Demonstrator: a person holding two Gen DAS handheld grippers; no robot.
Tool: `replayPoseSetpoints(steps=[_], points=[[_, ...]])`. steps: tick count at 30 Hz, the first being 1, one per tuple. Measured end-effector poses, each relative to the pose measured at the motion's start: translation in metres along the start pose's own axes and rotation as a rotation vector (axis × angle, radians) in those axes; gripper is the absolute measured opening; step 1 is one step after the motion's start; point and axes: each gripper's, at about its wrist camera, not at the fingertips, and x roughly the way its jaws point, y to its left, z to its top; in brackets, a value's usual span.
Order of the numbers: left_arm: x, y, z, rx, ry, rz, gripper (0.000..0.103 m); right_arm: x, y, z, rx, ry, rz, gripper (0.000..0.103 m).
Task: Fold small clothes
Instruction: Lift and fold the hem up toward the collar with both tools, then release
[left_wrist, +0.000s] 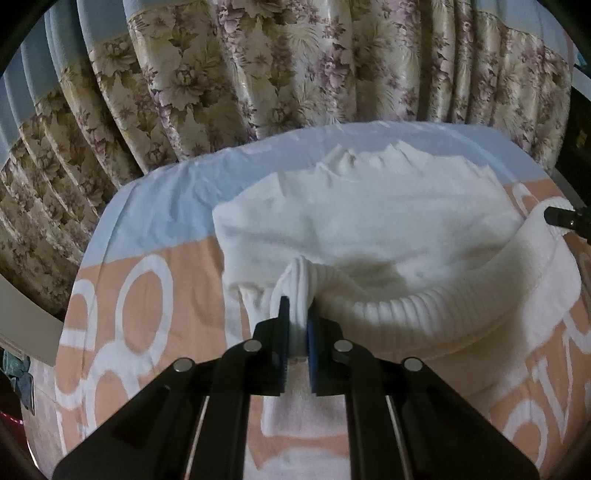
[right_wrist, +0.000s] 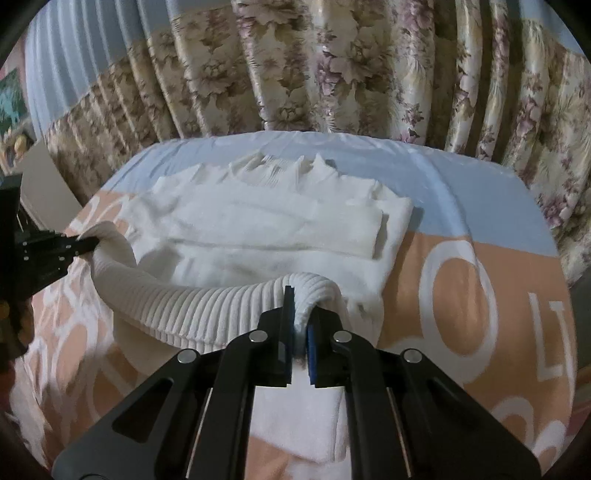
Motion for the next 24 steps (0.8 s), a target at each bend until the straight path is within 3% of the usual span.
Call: replayPoseSetpoints(steps=[9, 17, 20, 22, 24], points=[[0.043, 0.022, 0.062, -0.045, -0.026, -0.004, 0.008, 0.033, -0.028, 0.048, 0.094, -0.033, 0.027, 0.006], [0.129, 0.037, 0.087, -0.071, 0.160, -0.038, 0.010, 0.097, -0.075, 0.089, 0.281, 0.084, 0.040, 0.006], [0.128, 0.035, 0.090, -0.053, 0.147, -0.020, 0.020, 0.125, -0.078, 0.089, 0.280, 0.158, 0.003, 0.007], [0.122, 0.043, 0.093, -0.075, 0.130, 0.006, 0.056, 0.128, -0.077, 0.089, 0.260, 0.151, -0.003, 0.009], [0.116, 0.055, 0.095, -0.098, 0.113, -0.005, 0.066, 0.123, -0.079, 0.091, 0.270, 0.137, 0.026, 0.014]])
